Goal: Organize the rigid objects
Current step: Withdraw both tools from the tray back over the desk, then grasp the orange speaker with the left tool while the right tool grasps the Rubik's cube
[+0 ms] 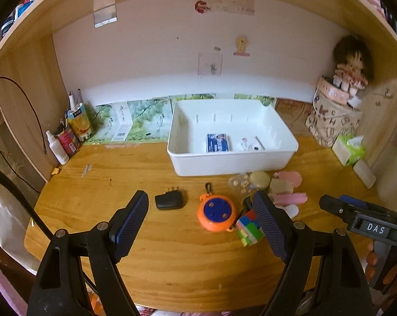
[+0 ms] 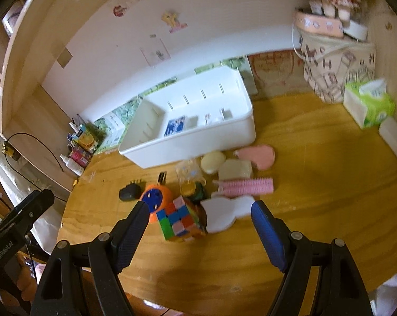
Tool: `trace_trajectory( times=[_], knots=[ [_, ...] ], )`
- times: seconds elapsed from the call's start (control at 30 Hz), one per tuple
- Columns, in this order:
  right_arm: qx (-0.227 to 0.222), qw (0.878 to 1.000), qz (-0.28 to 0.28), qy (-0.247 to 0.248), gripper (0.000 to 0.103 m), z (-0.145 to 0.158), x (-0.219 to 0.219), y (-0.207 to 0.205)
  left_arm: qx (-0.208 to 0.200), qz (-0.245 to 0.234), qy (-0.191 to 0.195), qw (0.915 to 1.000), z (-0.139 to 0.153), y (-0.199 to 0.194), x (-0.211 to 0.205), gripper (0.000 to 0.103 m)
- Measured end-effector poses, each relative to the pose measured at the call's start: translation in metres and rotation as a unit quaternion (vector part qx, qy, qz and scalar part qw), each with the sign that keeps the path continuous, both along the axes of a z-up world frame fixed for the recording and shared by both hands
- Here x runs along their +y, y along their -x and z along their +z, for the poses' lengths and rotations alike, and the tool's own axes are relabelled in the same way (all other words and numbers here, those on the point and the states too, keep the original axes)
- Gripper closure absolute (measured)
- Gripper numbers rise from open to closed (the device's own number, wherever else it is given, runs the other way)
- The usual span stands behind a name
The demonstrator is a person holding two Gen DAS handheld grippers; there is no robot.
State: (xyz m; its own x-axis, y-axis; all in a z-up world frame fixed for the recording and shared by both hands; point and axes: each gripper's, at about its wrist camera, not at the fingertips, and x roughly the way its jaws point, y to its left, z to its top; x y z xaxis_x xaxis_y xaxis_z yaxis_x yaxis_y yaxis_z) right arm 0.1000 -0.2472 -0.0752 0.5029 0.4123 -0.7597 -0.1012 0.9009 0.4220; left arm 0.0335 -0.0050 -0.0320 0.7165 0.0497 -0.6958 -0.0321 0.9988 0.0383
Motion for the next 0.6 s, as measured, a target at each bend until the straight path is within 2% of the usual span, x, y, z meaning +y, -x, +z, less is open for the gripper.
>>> trace_trajectory(
  times=[0.17, 0.4, 0.6],
  knots=[
    [0.049, 0.998, -0.011, -0.026, 0.023, -0.019, 0.001, 0.002, 0.019, -0.010, -0.018, 0.9996, -0.011, -0.001, 0.002, 0.019],
    [0.124, 0.989, -0.037, -0.072, 0.023, -0.045, 0.007, 0.001, 0.062, -0.039, -0.019, 0.9971, -0.030, -0.012, 0.010, 0.019],
    [0.173, 0.978, -0.061, -0.102, 0.023, -0.060, 0.022, -0.002, 0.108, -0.079, -0.010, 0.9910, -0.048, -0.028, 0.020, 0.019]
  ],
)
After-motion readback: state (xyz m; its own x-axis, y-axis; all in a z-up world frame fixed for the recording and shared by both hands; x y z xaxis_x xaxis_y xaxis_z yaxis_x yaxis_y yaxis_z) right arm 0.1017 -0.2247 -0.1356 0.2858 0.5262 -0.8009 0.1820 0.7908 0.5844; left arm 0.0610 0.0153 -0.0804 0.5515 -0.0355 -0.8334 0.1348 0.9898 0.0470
